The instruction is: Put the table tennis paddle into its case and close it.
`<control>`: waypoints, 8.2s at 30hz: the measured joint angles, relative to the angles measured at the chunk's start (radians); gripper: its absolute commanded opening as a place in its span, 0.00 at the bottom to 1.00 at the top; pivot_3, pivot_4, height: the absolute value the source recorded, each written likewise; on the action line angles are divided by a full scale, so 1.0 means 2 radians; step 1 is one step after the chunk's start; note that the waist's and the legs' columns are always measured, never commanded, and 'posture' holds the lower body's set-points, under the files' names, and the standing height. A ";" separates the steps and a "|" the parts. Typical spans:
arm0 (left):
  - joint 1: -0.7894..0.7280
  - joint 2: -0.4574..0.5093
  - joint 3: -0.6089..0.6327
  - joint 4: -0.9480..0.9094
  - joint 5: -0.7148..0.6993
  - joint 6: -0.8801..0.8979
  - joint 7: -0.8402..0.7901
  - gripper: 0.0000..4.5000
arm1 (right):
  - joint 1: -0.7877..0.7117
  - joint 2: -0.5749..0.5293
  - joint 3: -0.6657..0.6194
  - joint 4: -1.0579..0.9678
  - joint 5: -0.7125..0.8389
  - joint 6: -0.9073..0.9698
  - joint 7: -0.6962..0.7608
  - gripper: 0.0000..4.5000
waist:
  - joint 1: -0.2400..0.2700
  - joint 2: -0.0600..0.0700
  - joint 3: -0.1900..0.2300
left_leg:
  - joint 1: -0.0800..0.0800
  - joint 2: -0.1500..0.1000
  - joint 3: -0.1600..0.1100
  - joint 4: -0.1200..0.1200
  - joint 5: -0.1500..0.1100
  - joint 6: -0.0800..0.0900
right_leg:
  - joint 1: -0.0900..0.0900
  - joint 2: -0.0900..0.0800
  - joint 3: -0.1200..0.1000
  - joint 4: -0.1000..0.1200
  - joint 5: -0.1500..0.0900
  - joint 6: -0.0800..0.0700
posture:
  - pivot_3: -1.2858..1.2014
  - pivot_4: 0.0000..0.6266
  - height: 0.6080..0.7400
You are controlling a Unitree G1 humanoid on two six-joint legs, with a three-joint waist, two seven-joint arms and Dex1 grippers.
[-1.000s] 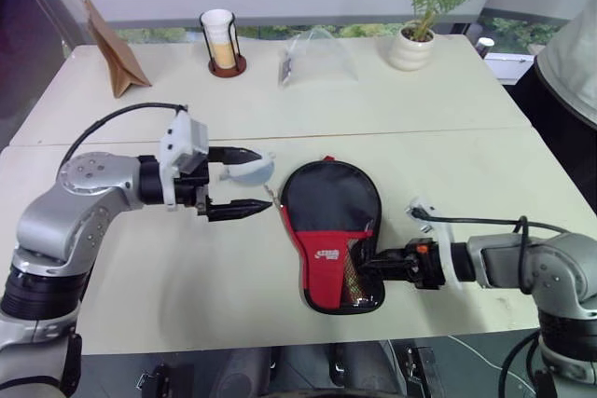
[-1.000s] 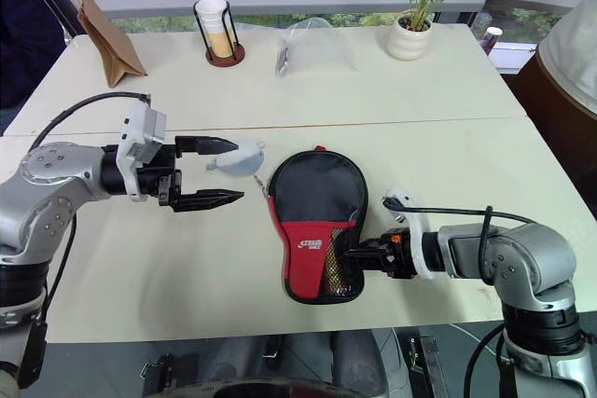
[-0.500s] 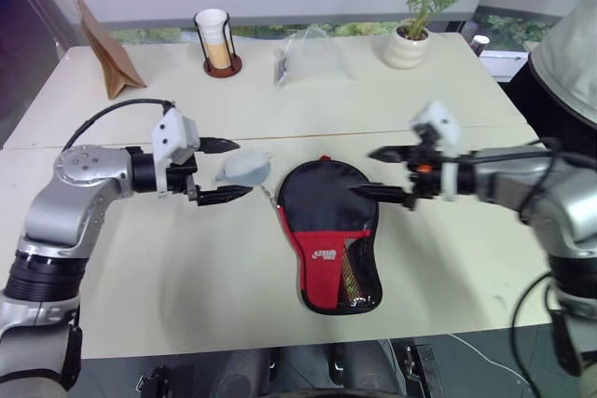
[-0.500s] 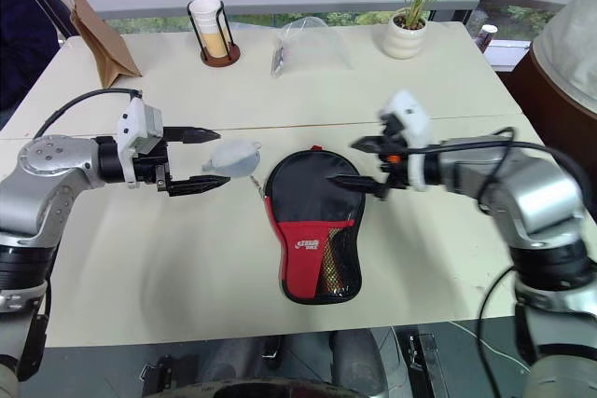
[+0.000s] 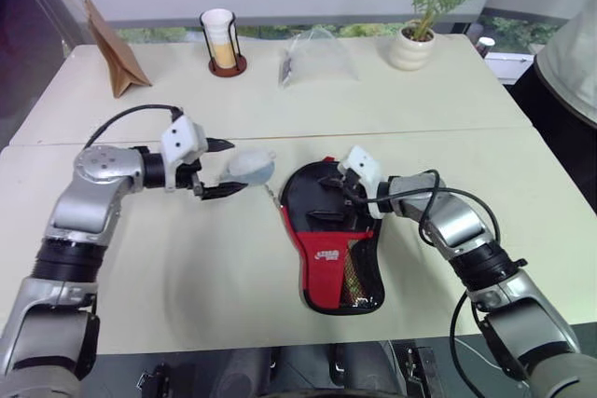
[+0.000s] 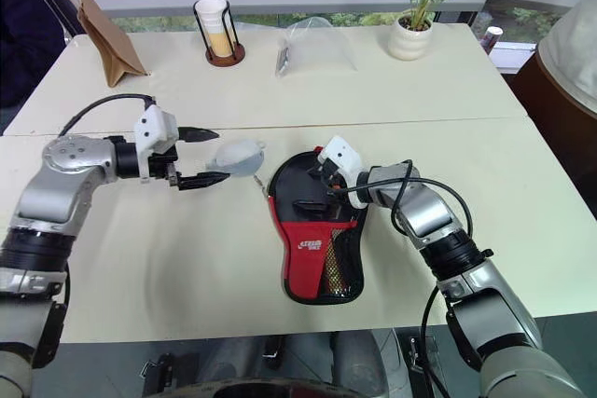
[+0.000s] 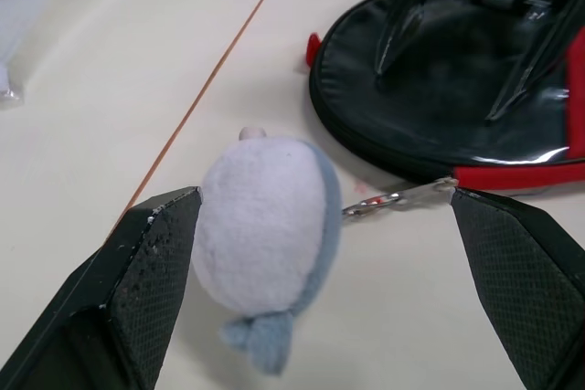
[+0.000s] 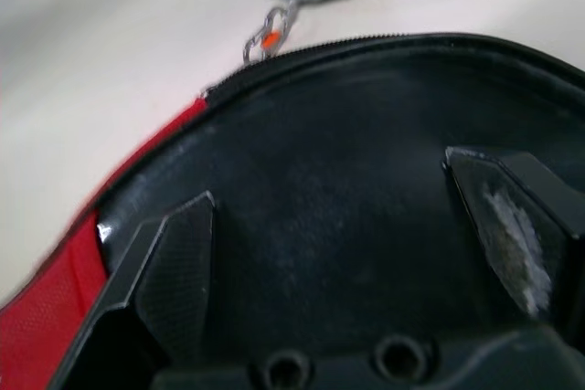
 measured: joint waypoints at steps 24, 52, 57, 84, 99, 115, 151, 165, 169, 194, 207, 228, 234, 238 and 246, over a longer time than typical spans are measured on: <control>-0.171 -0.117 -0.062 0.371 0.145 -0.206 0.031 0.00 | 0.009 0.003 -0.013 -0.036 -0.025 0.061 0.008 1.00 | 0.003 -0.001 -0.001 | 0.004 0.000 -0.001 0.000 0.000 0.000 | 0.005 0.000 -0.001 0.000 0.000 0.000 | 0.52 0.24 0.95; -0.388 -0.413 0.020 0.607 0.218 -0.206 0.281 0.00 | 0.069 0.017 -0.010 -0.226 -0.040 0.268 -0.078 1.00 | 0.011 -0.002 -0.001 | 0.004 -0.001 -0.002 0.001 -0.001 0.001 | 0.006 0.000 -0.002 -0.001 -0.001 0.003 | 0.52 0.24 0.95; -0.388 -0.440 0.052 0.607 0.198 -0.184 0.250 0.00 | 0.085 0.025 -0.011 -0.259 -0.038 0.296 -0.103 1.00 | 0.014 -0.002 -0.001 | 0.004 -0.001 -0.002 0.001 -0.001 0.001 | 0.006 0.000 -0.002 -0.001 -0.001 0.003 | 0.52 0.24 0.95; -0.376 -0.281 0.090 0.569 0.159 -0.180 0.072 0.87 | 0.052 -0.007 -0.031 -0.189 0.002 0.241 -0.061 1.00 | 0.005 -0.002 -0.001 | 0.005 -0.001 -0.002 0.000 -0.001 0.001 | 0.007 0.000 -0.002 -0.001 -0.001 0.003 | 0.52 0.24 0.95; -0.146 -0.224 -0.002 0.210 0.103 -0.088 -0.179 0.87 | -0.037 -0.088 -0.111 -0.243 0.086 0.337 -0.025 1.00 | -0.001 -0.001 0.000 | 0.000 -0.001 -0.001 0.000 -0.001 0.001 | 0.002 -0.001 0.000 -0.001 0.000 0.002 | 0.52 0.24 0.95; 0.010 -0.247 -0.100 0.062 0.123 -0.049 -0.013 0.87 | -0.071 -0.195 -0.119 -0.126 0.050 0.224 0.015 1.00 | 0.002 -0.001 0.000 | 0.000 0.000 -0.001 0.000 -0.001 0.001 | 0.001 -0.002 0.000 -0.001 0.000 0.002 | 0.52 0.24 0.95; -0.052 -0.233 -0.115 0.047 0.052 0.017 -0.037 0.87 | -0.135 -0.116 -0.053 0.173 -0.103 0.025 0.089 1.00 | 0.001 0.001 0.000 | 0.002 -0.001 -0.001 0.000 -0.001 0.001 | 0.003 -0.001 -0.001 -0.002 0.000 0.002 | 0.52 0.24 0.95; -0.050 -0.254 -0.150 0.116 0.104 -0.033 0.009 0.87 | -0.143 -0.103 -0.054 0.197 -0.112 0.023 0.099 1.00 | 0.000 0.001 0.000 | 0.002 -0.001 -0.001 0.000 -0.001 0.001 | 0.003 -0.001 -0.001 -0.001 0.000 0.002 | 0.52 0.24 0.95; -0.049 -0.253 -0.153 0.116 0.104 -0.037 0.014 0.87 | -0.155 -0.095 -0.054 0.214 -0.112 0.011 0.110 1.00 | 0.000 0.001 0.000 | 0.002 -0.001 -0.001 0.000 -0.001 0.001 | 0.003 -0.001 -0.001 -0.001 0.000 0.002 | 0.52 0.24 0.95; -0.049 -0.251 -0.164 0.118 0.104 -0.038 0.012 0.89 | -0.066 -0.139 -0.086 0.068 -0.097 0.101 0.120 0.01 | 0.003 0.001 -0.001 | 0.002 -0.001 -0.002 0.000 -0.001 0.001 | 0.004 -0.001 -0.001 -0.002 0.000 0.002 | 0.52 0.24 0.95; -0.051 -0.251 -0.168 0.123 0.104 -0.038 0.009 0.89 | 0.111 -0.203 -0.171 -0.201 -0.046 0.252 0.065 0.01 | 0.003 0.001 -0.001 | 0.002 -0.001 -0.002 0.000 -0.001 0.001 | 0.005 -0.003 -0.001 -0.002 0.000 0.002 | 0.52 0.24 0.95; -0.063 -0.257 -0.171 0.147 0.104 -0.047 0.009 0.89 | 0.295 -0.256 -0.291 -0.458 0.106 0.370 0.048 0.01 | 0.004 0.000 -0.001 | 0.002 0.000 -0.002 0.001 -0.001 0.001 | 0.007 -0.003 -0.002 -0.006 -0.001 0.002 | 0.52 0.24 0.95; -0.064 -0.259 -0.172 0.150 0.105 -0.048 0.010 0.89 | 0.328 -0.273 -0.292 -0.485 0.124 0.367 0.039 0.01 | 0.005 0.000 -0.002 | 0.002 0.000 -0.002 0.001 -0.001 0.002 | 0.008 -0.003 -0.002 -0.007 -0.001 0.001 | 0.52 0.24 0.95; -0.065 -0.261 -0.173 0.151 0.105 -0.048 0.011 0.89 | 0.354 -0.296 -0.294 -0.497 0.125 0.353 0.037 0.01 | 0.010 -0.001 -0.002 | 0.002 0.000 -0.002 0.001 -0.001 0.002 | 0.008 -0.003 -0.003 -0.008 -0.001 0.001 | 0.52 0.24 0.95; -0.067 -0.264 -0.174 0.154 0.105 -0.049 0.014 0.89 | 0.435 -0.329 -0.340 -0.520 0.124 0.320 0.058 0.01 | 0.016 -0.001 -0.002 | 0.002 0.000 -0.002 0.001 -0.001 0.002 | 0.008 -0.003 -0.003 -0.008 -0.001 0.001 | 0.52 0.24 0.95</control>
